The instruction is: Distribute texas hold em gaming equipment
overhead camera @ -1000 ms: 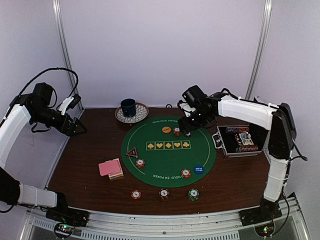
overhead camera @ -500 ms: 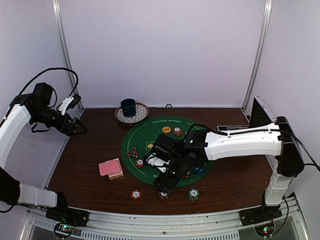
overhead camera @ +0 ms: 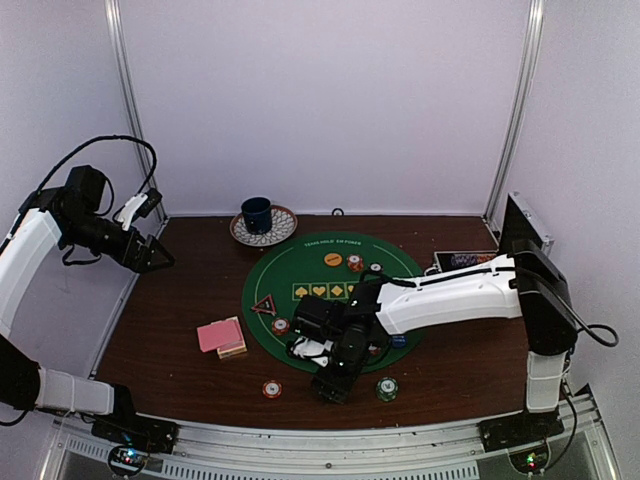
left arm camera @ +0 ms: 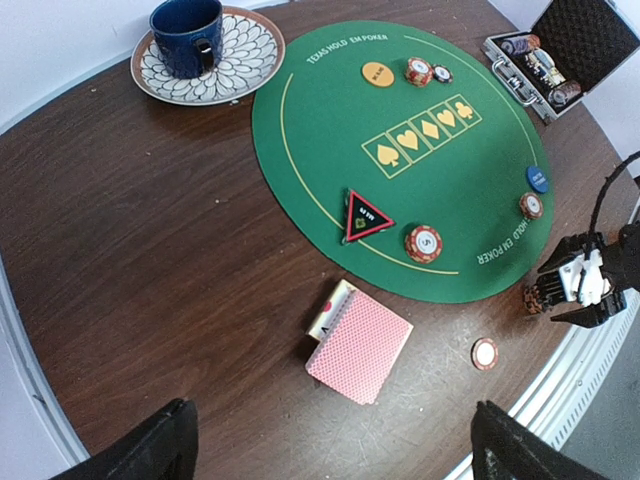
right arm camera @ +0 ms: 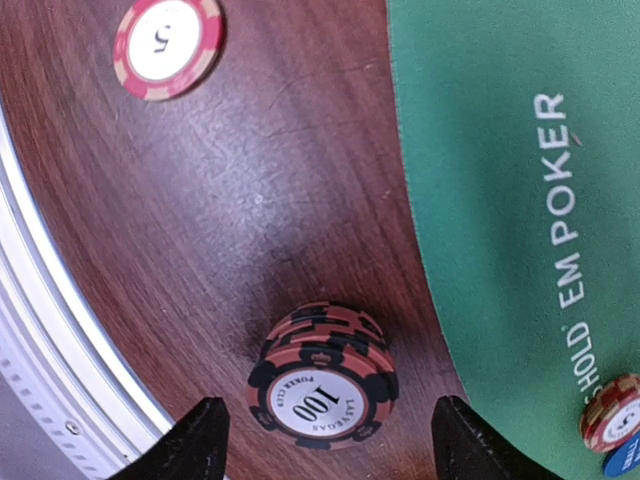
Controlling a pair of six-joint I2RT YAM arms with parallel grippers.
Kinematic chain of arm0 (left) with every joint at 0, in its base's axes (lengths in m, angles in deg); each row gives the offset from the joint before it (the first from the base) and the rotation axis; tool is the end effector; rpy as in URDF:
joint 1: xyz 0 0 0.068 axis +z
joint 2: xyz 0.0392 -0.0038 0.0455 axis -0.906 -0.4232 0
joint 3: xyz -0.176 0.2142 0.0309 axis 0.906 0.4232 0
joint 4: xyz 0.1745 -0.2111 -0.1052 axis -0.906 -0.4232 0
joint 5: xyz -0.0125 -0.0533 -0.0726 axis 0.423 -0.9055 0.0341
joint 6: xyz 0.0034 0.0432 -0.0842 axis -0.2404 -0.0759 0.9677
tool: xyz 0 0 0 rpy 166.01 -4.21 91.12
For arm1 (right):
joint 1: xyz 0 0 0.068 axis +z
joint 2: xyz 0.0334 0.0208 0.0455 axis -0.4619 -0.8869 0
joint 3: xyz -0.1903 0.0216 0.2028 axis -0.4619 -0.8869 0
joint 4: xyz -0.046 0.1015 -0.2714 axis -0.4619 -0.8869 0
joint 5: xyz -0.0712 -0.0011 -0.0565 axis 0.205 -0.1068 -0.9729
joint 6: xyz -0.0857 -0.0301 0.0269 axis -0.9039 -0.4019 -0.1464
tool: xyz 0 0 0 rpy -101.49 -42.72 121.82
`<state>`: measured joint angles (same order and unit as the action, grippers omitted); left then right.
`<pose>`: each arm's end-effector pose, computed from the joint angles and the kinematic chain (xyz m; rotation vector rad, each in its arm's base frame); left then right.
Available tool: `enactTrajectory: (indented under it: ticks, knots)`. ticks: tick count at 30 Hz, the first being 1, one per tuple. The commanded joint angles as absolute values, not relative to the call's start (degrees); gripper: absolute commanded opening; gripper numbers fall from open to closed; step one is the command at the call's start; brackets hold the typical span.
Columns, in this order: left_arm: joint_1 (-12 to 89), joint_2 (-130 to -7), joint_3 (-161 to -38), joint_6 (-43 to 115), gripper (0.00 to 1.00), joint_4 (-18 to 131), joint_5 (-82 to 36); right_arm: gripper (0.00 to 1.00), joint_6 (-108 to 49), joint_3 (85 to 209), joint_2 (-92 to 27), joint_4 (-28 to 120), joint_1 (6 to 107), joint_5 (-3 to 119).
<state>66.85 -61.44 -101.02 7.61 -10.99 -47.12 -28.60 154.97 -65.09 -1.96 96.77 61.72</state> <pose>0.2657 -0.0375 0.3262 0.5211 2.4173 -0.6013 0.1372 0.4087 0.1178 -1.6008 2.6294 0.4214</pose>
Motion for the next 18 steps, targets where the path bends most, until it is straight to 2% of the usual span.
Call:
enactTrajectory:
  ticks: [1,8,15,18]
  knots:
    - [67.2,-61.0,-101.3,6.9,0.98,-11.5,-48.0,0.68,-29.6,157.3,-66.2,-2.9,97.3,62.4]
    - [67.1,-61.0,-101.3,6.9,0.98,-11.5,-48.0,0.57,-29.8,157.7,-66.9,-2.7,97.8,62.6]
    - [67.2,-60.8,-101.3,6.8,0.98,-11.5,-47.8,0.49,-29.9,158.3,-67.6,-3.0,98.3,63.2]
    - [67.2,-60.7,-101.2,6.8,0.98,-11.5,-47.8,0.50,-29.9,158.4,-68.1,-3.2,98.4,63.0]
